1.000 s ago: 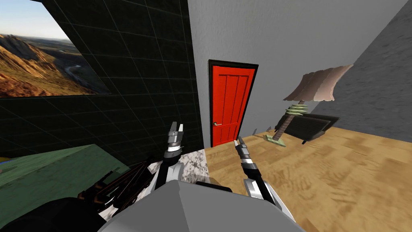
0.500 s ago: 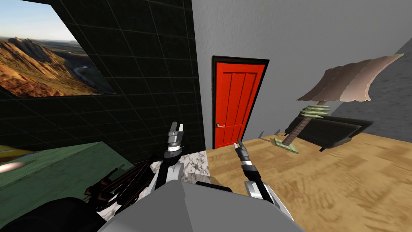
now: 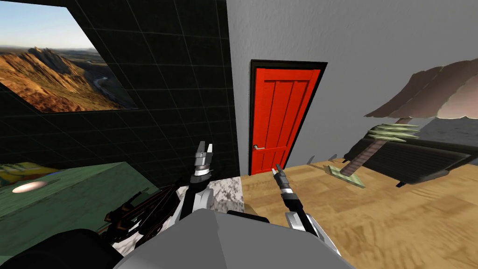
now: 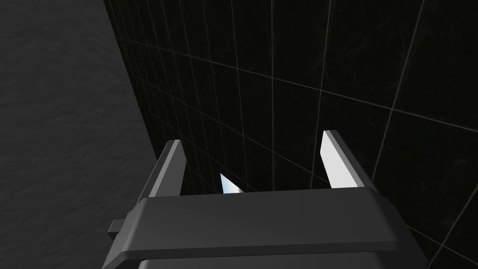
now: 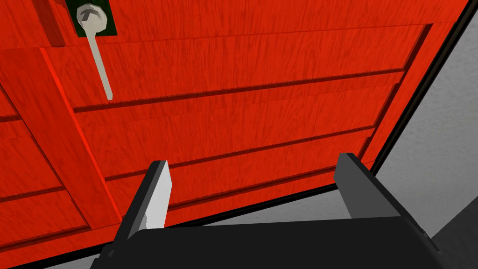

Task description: Pull the door open

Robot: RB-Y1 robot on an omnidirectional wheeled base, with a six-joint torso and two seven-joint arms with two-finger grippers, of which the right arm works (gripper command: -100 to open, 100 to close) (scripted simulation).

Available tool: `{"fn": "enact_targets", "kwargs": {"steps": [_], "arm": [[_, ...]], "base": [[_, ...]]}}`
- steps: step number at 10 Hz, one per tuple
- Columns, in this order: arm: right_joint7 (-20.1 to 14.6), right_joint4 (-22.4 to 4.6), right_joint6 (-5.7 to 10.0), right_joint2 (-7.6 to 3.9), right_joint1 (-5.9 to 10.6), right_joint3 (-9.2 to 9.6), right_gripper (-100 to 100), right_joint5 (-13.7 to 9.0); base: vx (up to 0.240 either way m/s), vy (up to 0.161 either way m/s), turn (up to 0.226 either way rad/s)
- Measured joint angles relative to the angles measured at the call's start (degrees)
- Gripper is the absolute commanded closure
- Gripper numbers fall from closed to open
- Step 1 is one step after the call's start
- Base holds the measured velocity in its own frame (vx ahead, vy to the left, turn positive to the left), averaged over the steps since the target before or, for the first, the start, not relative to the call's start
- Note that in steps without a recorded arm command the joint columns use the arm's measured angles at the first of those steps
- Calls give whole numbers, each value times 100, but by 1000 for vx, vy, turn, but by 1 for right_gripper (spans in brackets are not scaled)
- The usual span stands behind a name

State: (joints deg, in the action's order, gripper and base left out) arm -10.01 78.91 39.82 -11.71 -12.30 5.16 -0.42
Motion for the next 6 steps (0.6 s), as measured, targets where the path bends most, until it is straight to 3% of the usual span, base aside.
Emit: {"fn": "enact_targets", "kwargs": {"steps": [6], "arm": [[-117, -828, 263, -150, 210, 28, -100, -90]], "base": [[86, 1, 78]]}}
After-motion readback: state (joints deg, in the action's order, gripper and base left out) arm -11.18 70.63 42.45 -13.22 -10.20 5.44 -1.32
